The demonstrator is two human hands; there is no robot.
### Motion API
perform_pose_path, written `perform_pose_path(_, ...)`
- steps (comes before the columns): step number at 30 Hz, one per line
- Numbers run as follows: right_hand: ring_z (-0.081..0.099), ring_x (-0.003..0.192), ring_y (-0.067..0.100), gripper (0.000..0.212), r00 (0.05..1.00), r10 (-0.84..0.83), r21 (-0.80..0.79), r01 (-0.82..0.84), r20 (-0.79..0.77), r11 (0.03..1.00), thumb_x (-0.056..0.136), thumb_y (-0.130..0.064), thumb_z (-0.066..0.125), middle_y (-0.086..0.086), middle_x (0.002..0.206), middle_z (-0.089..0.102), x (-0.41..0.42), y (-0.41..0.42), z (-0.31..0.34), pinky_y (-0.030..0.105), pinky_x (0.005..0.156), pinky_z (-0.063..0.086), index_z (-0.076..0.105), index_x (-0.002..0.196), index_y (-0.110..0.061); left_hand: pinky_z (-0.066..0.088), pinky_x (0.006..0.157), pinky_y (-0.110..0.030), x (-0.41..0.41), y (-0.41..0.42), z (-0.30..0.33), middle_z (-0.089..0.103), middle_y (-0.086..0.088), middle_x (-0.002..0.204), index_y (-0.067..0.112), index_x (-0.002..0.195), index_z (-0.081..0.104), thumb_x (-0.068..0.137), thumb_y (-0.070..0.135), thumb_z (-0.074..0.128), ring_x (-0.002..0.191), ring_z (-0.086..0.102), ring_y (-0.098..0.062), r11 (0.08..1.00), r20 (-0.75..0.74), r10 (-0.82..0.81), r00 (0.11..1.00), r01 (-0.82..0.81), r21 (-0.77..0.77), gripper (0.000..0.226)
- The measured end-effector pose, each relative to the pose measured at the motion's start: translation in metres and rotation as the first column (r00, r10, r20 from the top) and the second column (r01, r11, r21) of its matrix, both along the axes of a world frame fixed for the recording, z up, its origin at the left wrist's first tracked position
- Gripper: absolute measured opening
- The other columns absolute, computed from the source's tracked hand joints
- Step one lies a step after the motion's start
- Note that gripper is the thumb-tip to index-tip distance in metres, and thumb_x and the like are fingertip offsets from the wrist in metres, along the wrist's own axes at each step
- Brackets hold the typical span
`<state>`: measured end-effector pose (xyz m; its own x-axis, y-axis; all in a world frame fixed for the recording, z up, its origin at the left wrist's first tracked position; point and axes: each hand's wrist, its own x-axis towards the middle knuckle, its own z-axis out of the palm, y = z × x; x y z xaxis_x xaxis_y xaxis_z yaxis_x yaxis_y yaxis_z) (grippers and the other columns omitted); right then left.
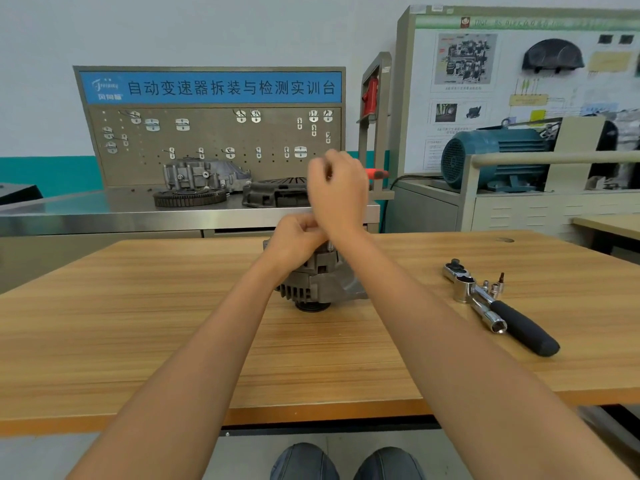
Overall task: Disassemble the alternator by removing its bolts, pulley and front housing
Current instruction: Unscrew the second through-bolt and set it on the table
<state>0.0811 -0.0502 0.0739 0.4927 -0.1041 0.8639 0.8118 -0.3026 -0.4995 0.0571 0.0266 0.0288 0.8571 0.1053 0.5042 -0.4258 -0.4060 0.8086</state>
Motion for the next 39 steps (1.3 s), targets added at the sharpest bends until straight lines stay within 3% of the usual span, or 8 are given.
perform_pose_path(3, 0.036, 0.067, 0.016, 0.027, 0.957, -0.263, -0.1, 0.275, 0.12, 0.956, 0.082, -0.02, 0.049, -0.004, 0.061, 0.038, 0.001, 0.009, -0.002, 0.032, 0.076, 0.032, 0.04, 0.057, -0.015, 0.033, 0.042, -0.009, 0.001, 0.0, -0.001, 0.052, 0.014, 0.039, 0.017, 0.052, 0.051, 0.085, -0.005, 0.055, 0.041, 0.045, 0.004, 0.998, 0.001, 0.054, 0.999, -0.054, 0.014, 0.04)
perform_pose_path(9, 0.031, 0.046, 0.006, 0.038, 0.803, 0.556, 0.339, -0.473, -0.214, 0.813, 0.084, -0.01, 0.041, 0.002, 0.051, 0.034, -0.001, -0.008, 0.015, 0.024, 0.054, 0.03, 0.032, 0.047, -0.014, 0.049, 0.074, -0.007, -0.001, 0.002, 0.001, 0.074, 0.015, 0.084, 0.027, 0.091, 0.071, 0.089, 0.02, 0.063, 0.084, 0.067, 0.002, 0.994, -0.05, -0.112, 0.992, 0.112, 0.008, 0.011)
perform_pose_path(16, 0.037, 0.065, 0.016, 0.033, 0.972, -0.21, -0.056, 0.216, 0.104, 0.975, 0.083, -0.019, 0.049, -0.004, 0.059, 0.036, 0.002, 0.011, -0.002, 0.031, 0.075, 0.031, 0.034, 0.054, -0.016, 0.041, 0.049, -0.011, -0.001, 0.003, 0.001, 0.058, 0.014, 0.046, 0.018, 0.061, 0.058, 0.086, -0.002, 0.057, 0.048, 0.052, 0.002, 1.0, -0.028, 0.017, 0.999, -0.016, 0.027, 0.032)
perform_pose_path(20, 0.035, 0.051, 0.011, 0.04, 0.822, 0.503, 0.281, -0.433, -0.267, 0.856, 0.086, -0.011, 0.041, -0.002, 0.048, 0.038, 0.0, -0.006, 0.019, 0.027, 0.059, 0.033, 0.032, 0.048, -0.015, 0.05, 0.081, -0.017, -0.002, 0.0, 0.001, 0.073, 0.012, 0.079, 0.023, 0.089, 0.071, 0.086, 0.021, 0.067, 0.08, 0.068, 0.0, 0.997, -0.059, -0.082, 0.995, 0.081, -0.014, 0.006)
perform_pose_path(23, 0.039, 0.048, 0.005, 0.038, 0.771, 0.581, 0.361, -0.481, -0.26, 0.799, 0.085, -0.009, 0.04, -0.003, 0.047, 0.042, 0.001, -0.011, 0.018, 0.024, 0.061, 0.035, 0.034, 0.048, -0.014, 0.049, 0.08, -0.016, -0.002, 0.002, 0.001, 0.073, 0.015, 0.078, 0.027, 0.088, 0.072, 0.088, 0.023, 0.065, 0.079, 0.067, 0.002, 0.997, -0.058, -0.075, 0.995, 0.077, 0.02, 0.008)
perform_pose_path(29, 0.035, 0.065, 0.015, 0.03, 0.96, -0.252, 0.021, 0.251, 0.123, 0.968, 0.081, -0.018, 0.049, -0.007, 0.059, 0.035, 0.003, 0.008, -0.007, 0.029, 0.074, 0.029, 0.033, 0.056, -0.017, 0.041, 0.052, -0.018, -0.002, 0.001, 0.001, 0.061, 0.01, 0.051, 0.02, 0.06, 0.061, 0.085, 0.0, 0.057, 0.053, 0.054, -0.005, 0.999, -0.022, 0.021, 1.0, -0.02, 0.038, 0.033)
perform_pose_path(34, 0.033, 0.053, 0.012, 0.04, 0.807, 0.52, 0.304, -0.439, -0.281, 0.845, 0.087, -0.009, 0.041, 0.0, 0.051, 0.036, -0.001, -0.012, 0.019, 0.029, 0.059, 0.031, 0.031, 0.049, -0.014, 0.048, 0.085, -0.018, -0.002, 0.0, 0.0, 0.074, 0.015, 0.086, 0.029, 0.088, 0.073, 0.085, 0.026, 0.067, 0.088, 0.067, 0.002, 0.996, -0.06, -0.081, 0.995, 0.083, 0.024, 0.007)
perform_pose_path(39, 0.03, 0.053, 0.01, 0.039, 0.911, 0.394, 0.313, -0.341, -0.124, 0.886, 0.086, -0.007, 0.043, -0.003, 0.052, 0.032, 0.0, -0.006, 0.007, 0.027, 0.055, 0.027, 0.031, 0.05, -0.017, 0.049, 0.081, -0.021, -0.002, -0.003, 0.001, 0.072, 0.014, 0.074, 0.029, 0.077, 0.071, 0.085, 0.015, 0.066, 0.08, 0.067, -0.003, 1.0, -0.022, -0.023, 0.999, 0.024, 0.015, 0.018)
